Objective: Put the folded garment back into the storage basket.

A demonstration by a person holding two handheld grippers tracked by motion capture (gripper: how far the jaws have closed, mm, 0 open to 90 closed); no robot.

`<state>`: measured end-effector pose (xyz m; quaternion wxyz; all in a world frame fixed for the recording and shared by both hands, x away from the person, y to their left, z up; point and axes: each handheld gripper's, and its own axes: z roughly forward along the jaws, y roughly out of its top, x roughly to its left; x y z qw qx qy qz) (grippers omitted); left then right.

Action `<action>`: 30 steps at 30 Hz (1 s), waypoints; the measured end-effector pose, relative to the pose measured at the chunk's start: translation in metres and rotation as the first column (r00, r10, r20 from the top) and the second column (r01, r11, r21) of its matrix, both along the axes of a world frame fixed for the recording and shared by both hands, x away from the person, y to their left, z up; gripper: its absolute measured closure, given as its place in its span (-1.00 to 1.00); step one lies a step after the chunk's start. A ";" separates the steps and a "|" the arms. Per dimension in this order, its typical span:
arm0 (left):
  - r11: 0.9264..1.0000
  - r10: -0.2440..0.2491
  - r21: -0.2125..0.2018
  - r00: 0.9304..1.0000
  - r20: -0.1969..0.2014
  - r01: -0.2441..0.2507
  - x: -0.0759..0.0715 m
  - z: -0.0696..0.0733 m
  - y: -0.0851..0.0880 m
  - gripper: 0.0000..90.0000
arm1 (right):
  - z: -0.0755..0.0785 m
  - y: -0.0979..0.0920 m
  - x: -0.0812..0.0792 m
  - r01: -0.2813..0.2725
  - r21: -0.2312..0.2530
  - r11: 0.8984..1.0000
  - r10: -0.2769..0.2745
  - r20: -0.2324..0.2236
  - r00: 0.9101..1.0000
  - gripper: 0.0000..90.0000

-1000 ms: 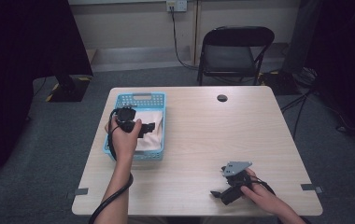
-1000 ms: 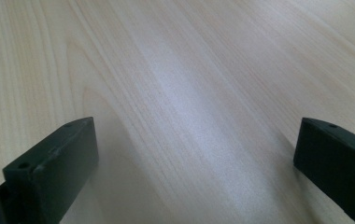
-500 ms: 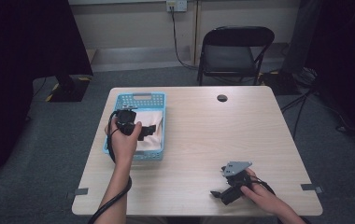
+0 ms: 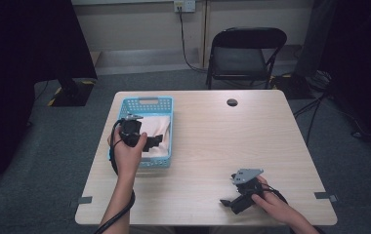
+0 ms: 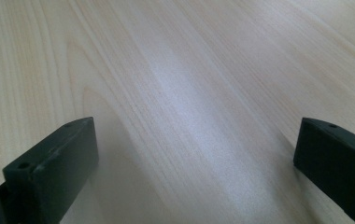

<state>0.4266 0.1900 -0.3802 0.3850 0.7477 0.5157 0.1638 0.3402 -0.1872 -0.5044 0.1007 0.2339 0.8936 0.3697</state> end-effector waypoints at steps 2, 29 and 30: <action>1.000 -0.002 -0.001 1.000 0.001 0.002 -0.001 -0.001 0.000 -0.89 | 0.000 0.000 0.000 0.000 0.000 1.000 0.000 0.000 1.000 -1.00; 0.999 -0.047 -0.012 0.999 0.028 0.047 -0.031 -0.011 0.016 -0.89 | 0.000 0.000 0.000 0.001 -0.001 1.000 -0.001 0.000 1.000 -1.00; 0.999 -0.048 -0.009 0.999 0.026 0.048 -0.032 -0.012 0.018 -0.89 | 0.000 0.000 0.000 0.001 -0.001 1.000 -0.001 0.000 1.000 -1.00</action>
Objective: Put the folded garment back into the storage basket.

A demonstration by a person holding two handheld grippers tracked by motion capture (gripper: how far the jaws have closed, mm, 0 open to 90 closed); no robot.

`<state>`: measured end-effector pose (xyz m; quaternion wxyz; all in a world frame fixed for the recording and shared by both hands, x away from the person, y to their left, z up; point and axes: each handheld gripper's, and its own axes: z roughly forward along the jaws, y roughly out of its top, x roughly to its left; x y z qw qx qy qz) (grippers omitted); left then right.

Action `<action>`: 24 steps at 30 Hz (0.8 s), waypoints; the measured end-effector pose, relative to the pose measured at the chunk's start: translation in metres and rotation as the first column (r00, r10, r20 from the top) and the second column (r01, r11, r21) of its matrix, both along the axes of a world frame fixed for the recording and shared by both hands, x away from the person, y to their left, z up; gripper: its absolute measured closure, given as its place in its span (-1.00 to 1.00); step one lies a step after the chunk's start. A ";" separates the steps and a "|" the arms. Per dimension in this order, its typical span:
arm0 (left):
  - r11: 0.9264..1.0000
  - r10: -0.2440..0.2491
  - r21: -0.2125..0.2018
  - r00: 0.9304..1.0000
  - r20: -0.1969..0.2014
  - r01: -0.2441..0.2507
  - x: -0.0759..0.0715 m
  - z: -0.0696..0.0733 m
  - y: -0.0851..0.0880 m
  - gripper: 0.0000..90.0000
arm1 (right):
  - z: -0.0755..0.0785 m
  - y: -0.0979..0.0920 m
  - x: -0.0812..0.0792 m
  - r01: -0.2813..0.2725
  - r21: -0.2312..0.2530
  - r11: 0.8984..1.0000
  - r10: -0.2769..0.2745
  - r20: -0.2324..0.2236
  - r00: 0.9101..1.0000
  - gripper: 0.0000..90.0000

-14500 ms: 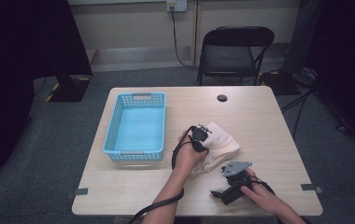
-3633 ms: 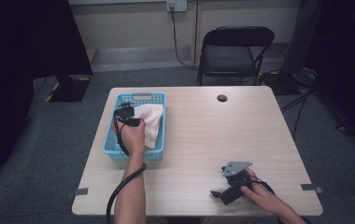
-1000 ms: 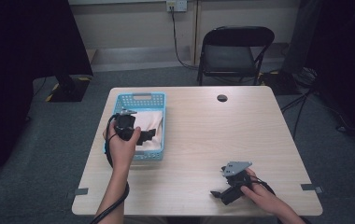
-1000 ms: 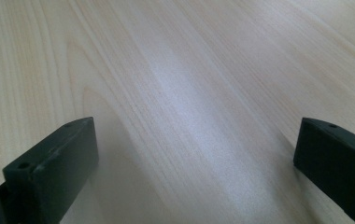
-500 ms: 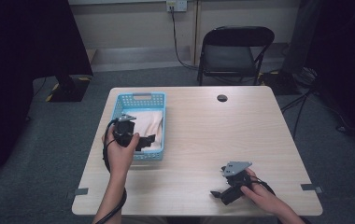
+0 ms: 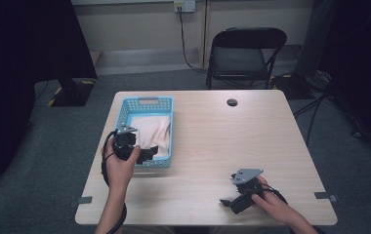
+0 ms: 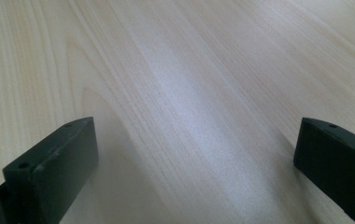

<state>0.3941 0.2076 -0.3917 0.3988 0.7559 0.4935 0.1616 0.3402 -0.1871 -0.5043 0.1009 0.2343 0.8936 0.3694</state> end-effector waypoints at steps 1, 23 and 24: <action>1.000 0.002 -0.004 1.000 0.000 -0.002 -0.001 -0.001 0.001 -0.89 | 0.000 0.000 0.000 0.000 0.000 1.000 0.000 0.000 1.000 -1.00; 1.000 0.015 -0.012 1.000 0.013 -0.015 -0.021 -0.014 0.016 -0.89 | 0.000 0.000 0.000 0.001 0.000 1.000 -0.001 0.001 1.000 -1.00; 1.000 0.012 -0.020 1.000 0.011 -0.012 -0.022 -0.015 0.016 -0.89 | 0.000 0.000 0.000 0.001 0.000 1.000 -0.001 0.001 1.000 -1.00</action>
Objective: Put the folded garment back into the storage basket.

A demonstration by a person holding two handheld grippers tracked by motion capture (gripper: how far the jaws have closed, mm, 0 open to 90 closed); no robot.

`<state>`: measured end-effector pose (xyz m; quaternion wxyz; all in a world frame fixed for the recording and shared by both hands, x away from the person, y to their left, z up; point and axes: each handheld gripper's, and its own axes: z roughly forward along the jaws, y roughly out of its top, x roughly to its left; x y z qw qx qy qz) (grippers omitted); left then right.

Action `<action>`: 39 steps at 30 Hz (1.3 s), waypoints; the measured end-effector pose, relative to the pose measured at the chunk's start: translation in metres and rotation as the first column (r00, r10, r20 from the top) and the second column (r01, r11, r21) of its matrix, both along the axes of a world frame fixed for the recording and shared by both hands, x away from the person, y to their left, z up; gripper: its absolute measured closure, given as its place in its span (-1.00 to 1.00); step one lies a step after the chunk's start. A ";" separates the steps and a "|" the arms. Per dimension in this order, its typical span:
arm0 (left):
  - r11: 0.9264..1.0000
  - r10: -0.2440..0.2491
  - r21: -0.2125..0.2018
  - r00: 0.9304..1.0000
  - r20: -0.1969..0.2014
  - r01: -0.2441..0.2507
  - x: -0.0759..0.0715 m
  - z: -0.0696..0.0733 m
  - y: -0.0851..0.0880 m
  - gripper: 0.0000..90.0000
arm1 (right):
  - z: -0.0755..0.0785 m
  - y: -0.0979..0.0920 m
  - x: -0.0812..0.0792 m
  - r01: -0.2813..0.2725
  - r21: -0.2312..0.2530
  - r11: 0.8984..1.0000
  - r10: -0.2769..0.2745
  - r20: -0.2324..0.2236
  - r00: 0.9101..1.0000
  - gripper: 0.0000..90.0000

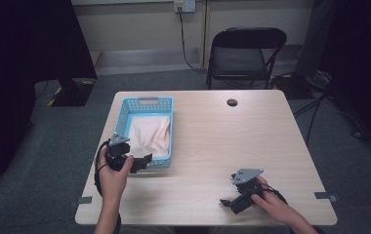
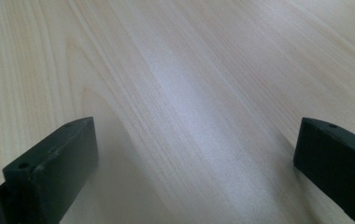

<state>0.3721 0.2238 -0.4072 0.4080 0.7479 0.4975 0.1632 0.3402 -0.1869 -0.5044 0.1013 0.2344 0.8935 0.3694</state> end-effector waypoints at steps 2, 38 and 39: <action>1.000 0.002 -0.002 1.000 0.003 -0.002 -0.002 -0.001 0.001 -0.89 | 0.000 0.000 0.000 0.000 0.000 1.000 0.000 0.000 1.000 -1.00; 1.000 0.017 -0.015 1.000 -0.001 -0.017 -0.026 -0.010 0.020 -0.89 | 0.000 0.000 0.000 0.001 0.000 1.000 -0.001 -0.001 1.000 -1.00; 1.000 0.018 -0.015 1.000 -0.002 -0.018 -0.026 -0.011 0.020 -0.89 | 0.000 0.000 0.000 0.000 0.000 1.000 0.000 0.000 1.000 -1.00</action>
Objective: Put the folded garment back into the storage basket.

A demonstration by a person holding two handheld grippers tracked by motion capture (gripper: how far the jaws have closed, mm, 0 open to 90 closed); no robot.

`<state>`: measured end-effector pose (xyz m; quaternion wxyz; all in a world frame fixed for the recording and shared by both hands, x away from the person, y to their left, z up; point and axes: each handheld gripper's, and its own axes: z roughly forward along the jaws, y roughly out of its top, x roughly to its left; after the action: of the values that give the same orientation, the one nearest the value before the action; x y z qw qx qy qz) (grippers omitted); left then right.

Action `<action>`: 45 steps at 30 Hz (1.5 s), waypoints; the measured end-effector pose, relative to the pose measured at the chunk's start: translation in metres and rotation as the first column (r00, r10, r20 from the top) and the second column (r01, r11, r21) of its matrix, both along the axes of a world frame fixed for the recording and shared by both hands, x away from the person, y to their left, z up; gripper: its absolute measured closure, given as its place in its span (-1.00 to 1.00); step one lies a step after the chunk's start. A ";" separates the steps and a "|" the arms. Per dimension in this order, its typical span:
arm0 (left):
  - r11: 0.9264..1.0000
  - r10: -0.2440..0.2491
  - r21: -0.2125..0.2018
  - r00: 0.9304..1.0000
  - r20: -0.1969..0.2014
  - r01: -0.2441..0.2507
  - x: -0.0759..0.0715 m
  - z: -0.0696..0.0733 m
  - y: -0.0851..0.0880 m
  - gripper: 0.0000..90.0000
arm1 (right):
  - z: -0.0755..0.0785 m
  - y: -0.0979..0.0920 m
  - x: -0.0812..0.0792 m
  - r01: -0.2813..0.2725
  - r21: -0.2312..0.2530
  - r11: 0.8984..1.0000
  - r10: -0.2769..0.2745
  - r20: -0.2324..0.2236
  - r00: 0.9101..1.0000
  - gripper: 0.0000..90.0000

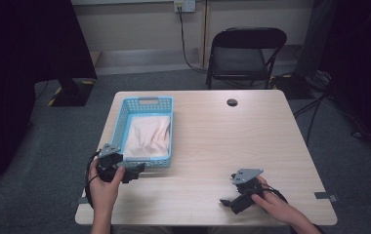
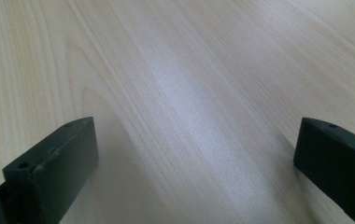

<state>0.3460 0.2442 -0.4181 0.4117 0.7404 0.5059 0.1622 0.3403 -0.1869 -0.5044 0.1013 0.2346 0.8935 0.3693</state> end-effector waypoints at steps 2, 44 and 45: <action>1.000 -0.001 0.001 1.000 -0.004 0.001 -0.001 -0.002 0.000 -0.89 | 0.000 0.000 0.000 0.000 0.000 1.000 0.000 0.000 1.000 -1.00; 0.999 0.046 0.007 0.998 -0.052 -0.045 -0.005 -0.031 0.018 -0.89 | 0.000 0.000 0.000 0.000 0.000 1.000 0.000 0.000 1.000 -1.00; 0.999 0.044 0.009 0.998 -0.051 -0.044 -0.005 -0.031 0.018 -0.89 | 0.000 0.000 0.000 0.000 0.000 1.000 0.000 0.000 1.000 -1.00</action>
<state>0.3409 0.2626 -0.4496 0.3919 0.7347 0.5318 0.1543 0.3403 -0.1869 -0.5044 0.1012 0.2345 0.8935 0.3694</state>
